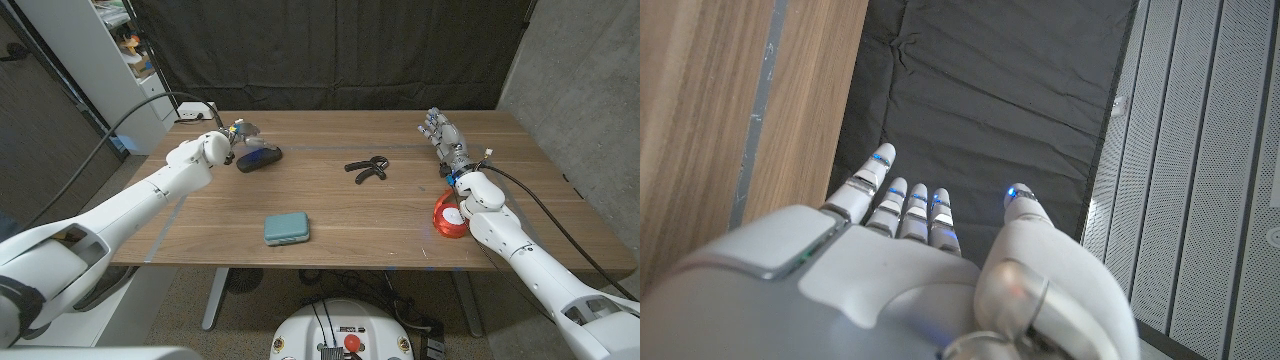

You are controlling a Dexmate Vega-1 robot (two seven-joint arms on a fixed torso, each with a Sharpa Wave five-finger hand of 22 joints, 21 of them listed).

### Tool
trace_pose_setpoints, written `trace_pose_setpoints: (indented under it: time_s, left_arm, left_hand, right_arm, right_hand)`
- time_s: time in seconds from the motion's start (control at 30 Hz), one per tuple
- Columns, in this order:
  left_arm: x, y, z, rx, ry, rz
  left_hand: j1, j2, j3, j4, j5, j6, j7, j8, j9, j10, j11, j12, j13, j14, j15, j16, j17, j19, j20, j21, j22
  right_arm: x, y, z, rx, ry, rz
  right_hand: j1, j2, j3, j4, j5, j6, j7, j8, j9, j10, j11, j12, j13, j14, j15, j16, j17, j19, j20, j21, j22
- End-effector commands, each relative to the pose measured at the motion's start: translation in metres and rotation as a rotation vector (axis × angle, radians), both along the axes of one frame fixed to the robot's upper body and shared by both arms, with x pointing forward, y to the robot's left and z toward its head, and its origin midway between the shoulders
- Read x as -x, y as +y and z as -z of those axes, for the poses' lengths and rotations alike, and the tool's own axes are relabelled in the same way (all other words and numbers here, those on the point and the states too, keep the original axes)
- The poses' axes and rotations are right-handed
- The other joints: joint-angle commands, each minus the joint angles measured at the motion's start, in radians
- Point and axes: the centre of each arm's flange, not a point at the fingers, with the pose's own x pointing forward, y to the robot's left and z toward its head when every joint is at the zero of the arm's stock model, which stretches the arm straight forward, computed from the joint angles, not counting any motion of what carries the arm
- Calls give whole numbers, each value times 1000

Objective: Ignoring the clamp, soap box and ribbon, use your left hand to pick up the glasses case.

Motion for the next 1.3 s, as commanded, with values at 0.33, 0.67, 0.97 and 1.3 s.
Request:
trace_pose_setpoints:
  time_s: [0.33,0.67,0.97,1.3]
  left_arm:
    - [1,-8,13,24,22,7]
    - [3,-10,20,30,31,5]
    - [3,-12,23,25,37,4]
    - [-4,-13,27,24,52,11]
  left_hand:
    - [10,0,-5,1,8,9,-3,-2,2,6,-2,4,6,9,3,-3,3,2,10,-3,2]
    - [12,1,-7,2,9,10,-3,-2,2,7,0,4,7,10,3,-3,3,3,11,-3,2]
    - [14,2,-9,3,10,11,-3,-2,2,10,-1,5,8,11,4,-3,3,3,12,-3,2]
    - [16,3,-11,4,12,13,-4,-2,2,11,-2,4,9,12,4,-4,3,3,12,-4,2]
  right_arm:
    - [-2,5,-3,5,-7,-14]
    - [-2,3,-3,6,-11,-18]
    - [0,-1,2,6,-3,-13]
    - [1,-6,5,3,4,-3]
  right_hand:
    - [-9,0,1,-8,2,8,0,6,1,7,-1,10,0,19,0,10,3,13,1,0,6]
    - [-10,-1,0,-8,2,11,-1,7,1,10,0,10,0,19,0,10,3,13,2,-1,6]
    - [-10,-1,0,-10,3,12,-1,7,1,12,0,10,0,21,0,10,3,14,3,-1,6]
    - [-11,0,1,-10,3,13,-2,7,1,14,0,10,0,26,0,12,4,17,2,0,6]
